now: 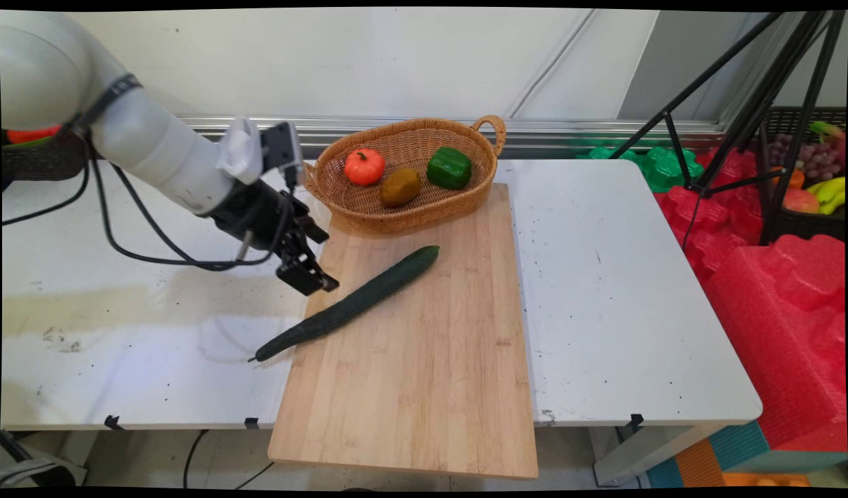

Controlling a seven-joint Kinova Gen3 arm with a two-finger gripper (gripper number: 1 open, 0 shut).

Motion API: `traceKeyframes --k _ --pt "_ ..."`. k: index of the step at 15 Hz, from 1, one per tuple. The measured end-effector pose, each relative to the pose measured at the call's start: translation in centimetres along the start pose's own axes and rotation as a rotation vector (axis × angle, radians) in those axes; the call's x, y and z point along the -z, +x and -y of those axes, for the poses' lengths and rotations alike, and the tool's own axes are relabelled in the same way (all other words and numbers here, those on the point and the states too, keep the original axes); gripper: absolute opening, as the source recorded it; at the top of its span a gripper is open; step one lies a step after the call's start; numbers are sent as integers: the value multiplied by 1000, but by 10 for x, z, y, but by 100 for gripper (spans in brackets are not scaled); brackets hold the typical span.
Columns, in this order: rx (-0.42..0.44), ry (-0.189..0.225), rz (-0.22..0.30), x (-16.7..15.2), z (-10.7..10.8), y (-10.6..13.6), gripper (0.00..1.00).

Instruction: Pick up the cucumber from the cutting board, then place the picked object in the vegetable basket

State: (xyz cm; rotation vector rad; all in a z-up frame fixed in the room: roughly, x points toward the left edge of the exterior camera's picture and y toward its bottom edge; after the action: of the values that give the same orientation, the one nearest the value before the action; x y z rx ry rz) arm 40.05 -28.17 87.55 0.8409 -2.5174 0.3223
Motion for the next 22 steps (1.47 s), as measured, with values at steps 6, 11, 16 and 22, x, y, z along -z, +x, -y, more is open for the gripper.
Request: traceKeyframes --k 6,11,16,22 --pt "53 -14 30 -41 -7 3 100" --pt "84 -22 51 -67 -12 2 100" --pt "117 -24 65 -84 -19 1 100" --pt "127 -7 51 -86 -25 4 0"
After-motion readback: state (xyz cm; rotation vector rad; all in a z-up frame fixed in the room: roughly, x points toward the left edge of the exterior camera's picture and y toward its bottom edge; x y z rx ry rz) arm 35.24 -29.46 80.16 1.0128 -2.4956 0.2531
